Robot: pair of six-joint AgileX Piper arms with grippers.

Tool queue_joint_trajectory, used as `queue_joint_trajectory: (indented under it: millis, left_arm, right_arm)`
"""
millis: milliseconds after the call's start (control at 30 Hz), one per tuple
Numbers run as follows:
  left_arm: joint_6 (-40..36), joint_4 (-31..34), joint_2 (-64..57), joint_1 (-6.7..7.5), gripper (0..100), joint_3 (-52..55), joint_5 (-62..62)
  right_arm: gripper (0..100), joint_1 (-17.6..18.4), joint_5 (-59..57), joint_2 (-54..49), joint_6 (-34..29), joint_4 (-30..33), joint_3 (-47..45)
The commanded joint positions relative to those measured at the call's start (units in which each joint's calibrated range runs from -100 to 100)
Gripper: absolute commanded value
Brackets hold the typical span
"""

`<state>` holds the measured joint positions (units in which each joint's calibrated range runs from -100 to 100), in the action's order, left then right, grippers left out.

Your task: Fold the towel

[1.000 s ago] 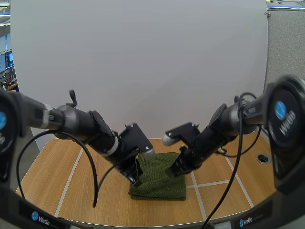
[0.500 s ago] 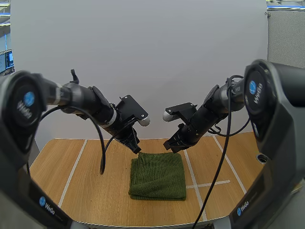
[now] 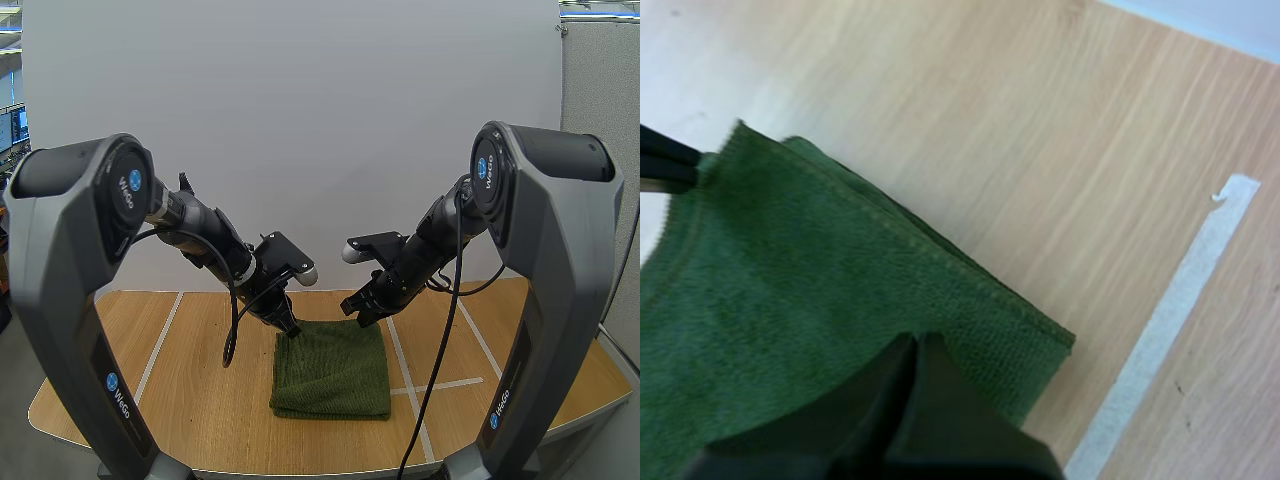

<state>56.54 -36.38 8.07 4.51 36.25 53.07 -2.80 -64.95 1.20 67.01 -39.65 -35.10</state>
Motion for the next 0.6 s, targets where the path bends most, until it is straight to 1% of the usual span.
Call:
queue_joint_trajectory:
  millis: [0,167,367,567]
  left_arm:
    - [0.8,-2.0,3.1,-0.33,0,-0.5,-1.6]
    - [2.7,-5.4,6.6,-0.33,0,-0.5,-1.9]
    - [2.8,-5.6,10.3,-0.33,0,-0.5,-1.9]
    - [2.7,-5.6,10.4,-0.33,0,-0.5,-1.7]
  right_arm:
    - [0,0.0,4.1,4.5,1.2,-0.6,0.5]
    - [0,0.0,6.8,8.4,1.5,-0.7,0.5]
    - [0,0.0,6.8,10.7,2.0,-0.7,0.5]
    - [0,0.0,6.6,10.7,2.3,-0.7,0.5]
